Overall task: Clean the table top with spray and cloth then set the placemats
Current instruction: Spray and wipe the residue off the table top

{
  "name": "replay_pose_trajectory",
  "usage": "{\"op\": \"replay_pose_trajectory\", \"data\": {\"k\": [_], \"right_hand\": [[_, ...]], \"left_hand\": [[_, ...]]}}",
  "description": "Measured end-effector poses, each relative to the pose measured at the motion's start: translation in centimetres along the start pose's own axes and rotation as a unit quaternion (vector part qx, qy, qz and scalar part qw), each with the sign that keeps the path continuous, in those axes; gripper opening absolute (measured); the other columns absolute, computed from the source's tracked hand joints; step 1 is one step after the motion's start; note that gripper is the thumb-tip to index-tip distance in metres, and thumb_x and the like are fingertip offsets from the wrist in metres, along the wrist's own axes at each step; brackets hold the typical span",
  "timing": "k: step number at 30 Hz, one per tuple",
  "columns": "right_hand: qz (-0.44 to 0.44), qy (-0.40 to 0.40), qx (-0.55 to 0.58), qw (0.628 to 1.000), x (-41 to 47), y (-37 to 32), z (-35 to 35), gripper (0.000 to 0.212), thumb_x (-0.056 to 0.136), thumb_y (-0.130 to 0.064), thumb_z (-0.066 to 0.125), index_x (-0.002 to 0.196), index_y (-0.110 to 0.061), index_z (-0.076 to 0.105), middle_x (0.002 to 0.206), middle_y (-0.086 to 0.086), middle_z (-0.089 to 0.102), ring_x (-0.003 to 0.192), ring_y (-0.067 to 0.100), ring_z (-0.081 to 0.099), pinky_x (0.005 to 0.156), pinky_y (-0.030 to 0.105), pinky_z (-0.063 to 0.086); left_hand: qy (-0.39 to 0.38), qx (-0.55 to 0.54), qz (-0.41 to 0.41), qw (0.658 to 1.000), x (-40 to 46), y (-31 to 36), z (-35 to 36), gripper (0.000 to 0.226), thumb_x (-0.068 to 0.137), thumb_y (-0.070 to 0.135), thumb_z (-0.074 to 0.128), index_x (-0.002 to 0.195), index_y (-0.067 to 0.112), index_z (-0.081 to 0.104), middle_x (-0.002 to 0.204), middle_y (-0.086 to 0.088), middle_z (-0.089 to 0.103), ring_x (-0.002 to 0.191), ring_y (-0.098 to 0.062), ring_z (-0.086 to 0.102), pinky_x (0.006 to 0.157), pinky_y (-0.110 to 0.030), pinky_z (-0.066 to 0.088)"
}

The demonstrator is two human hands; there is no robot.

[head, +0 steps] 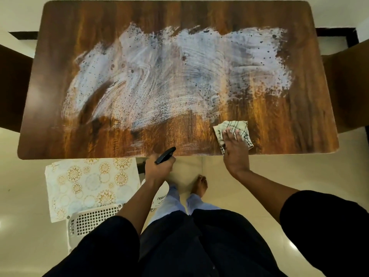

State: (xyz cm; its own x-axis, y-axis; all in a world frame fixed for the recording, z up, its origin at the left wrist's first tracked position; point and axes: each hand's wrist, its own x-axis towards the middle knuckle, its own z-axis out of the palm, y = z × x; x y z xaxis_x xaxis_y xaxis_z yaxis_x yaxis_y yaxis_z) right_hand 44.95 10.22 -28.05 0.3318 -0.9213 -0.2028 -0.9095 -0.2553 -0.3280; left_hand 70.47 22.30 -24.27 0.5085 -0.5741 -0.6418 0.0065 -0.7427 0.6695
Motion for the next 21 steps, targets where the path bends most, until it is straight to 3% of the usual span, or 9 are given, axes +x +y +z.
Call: {"op": "replay_pose_trajectory", "data": {"k": [2,4,7,10,13,16,21], "right_hand": [[-0.028,-0.014,-0.012,0.999,-0.6,-1.9,0.7,0.072,0.091,-0.002,0.058,0.158,-0.015,0.035,0.164,0.004,0.032,0.153,0.037,0.022,0.117,0.055,0.028],[-0.067,-0.034,-0.012,0.997,-1.1,-4.5,1.8,0.074,0.089,0.000,0.058,0.158,-0.015,0.035,0.165,0.003,0.032,0.154,0.037,0.021,0.116,0.055,0.028],[-0.131,-0.065,-0.002,0.989,-0.7,-8.9,3.5,0.076,0.090,0.002,0.052,0.160,-0.020,0.031,0.168,-0.002,0.024,0.157,0.031,0.009,0.120,0.053,0.018],[-0.181,-0.101,0.003,0.978,0.3,-13.0,4.9,0.076,0.095,-0.002,0.047,0.162,-0.028,0.023,0.170,-0.010,0.011,0.158,0.024,-0.001,0.123,0.046,0.007],[-0.242,-0.115,0.013,0.963,0.7,-16.8,6.2,0.071,0.097,-0.006,0.049,0.161,-0.029,0.027,0.169,-0.010,0.014,0.158,0.023,0.002,0.123,0.045,0.007],[-0.305,-0.133,0.026,0.943,1.2,-20.3,7.3,0.073,0.092,-0.002,0.053,0.158,-0.026,0.035,0.167,-0.006,0.022,0.157,0.026,0.008,0.124,0.046,0.004],[-0.361,-0.154,0.035,0.919,2.1,-25.5,8.9,0.071,0.090,-0.002,0.061,0.154,-0.027,0.043,0.167,-0.005,0.025,0.157,0.027,0.011,0.123,0.044,0.001]], "left_hand": [[0.025,0.001,-0.006,1.000,-0.4,-0.1,-0.7,0.049,0.072,0.042,0.072,0.083,-0.006,0.070,0.067,-0.024,0.065,0.056,-0.027,0.057,0.057,-0.040,0.049],[0.057,0.003,-0.019,0.998,-0.8,-0.4,-1.9,0.048,0.070,0.043,0.071,0.083,-0.003,0.074,0.072,-0.024,0.071,0.056,-0.025,0.059,0.056,-0.035,0.049],[0.094,-0.015,-0.030,0.995,-0.9,-1.2,-4.1,0.052,0.067,0.049,0.071,0.085,0.000,0.075,0.073,-0.023,0.073,0.056,-0.024,0.061,0.058,-0.038,0.051],[0.108,-0.026,-0.022,0.994,-0.9,-1.6,-6.1,0.043,0.073,0.040,0.068,0.075,-0.002,0.074,0.070,-0.028,0.068,0.054,-0.026,0.055,0.058,-0.037,0.047],[0.115,-0.039,-0.029,0.992,-1.0,-1.9,-8.3,0.040,0.071,0.039,0.068,0.076,0.000,0.077,0.069,-0.027,0.071,0.050,-0.023,0.053,0.056,-0.035,0.047],[0.130,-0.037,-0.037,0.990,-0.4,-2.7,-10.6,0.050,0.067,0.050,0.067,0.075,0.002,0.076,0.070,-0.024,0.072,0.056,-0.025,0.057,0.058,-0.038,0.047],[0.121,-0.023,-0.028,0.992,0.7,-2.8,-13.2,0.021,0.079,0.034,0.067,0.063,0.026,0.078,0.063,-0.011,0.074,0.055,-0.022,0.061,0.060,-0.038,0.048]]}}
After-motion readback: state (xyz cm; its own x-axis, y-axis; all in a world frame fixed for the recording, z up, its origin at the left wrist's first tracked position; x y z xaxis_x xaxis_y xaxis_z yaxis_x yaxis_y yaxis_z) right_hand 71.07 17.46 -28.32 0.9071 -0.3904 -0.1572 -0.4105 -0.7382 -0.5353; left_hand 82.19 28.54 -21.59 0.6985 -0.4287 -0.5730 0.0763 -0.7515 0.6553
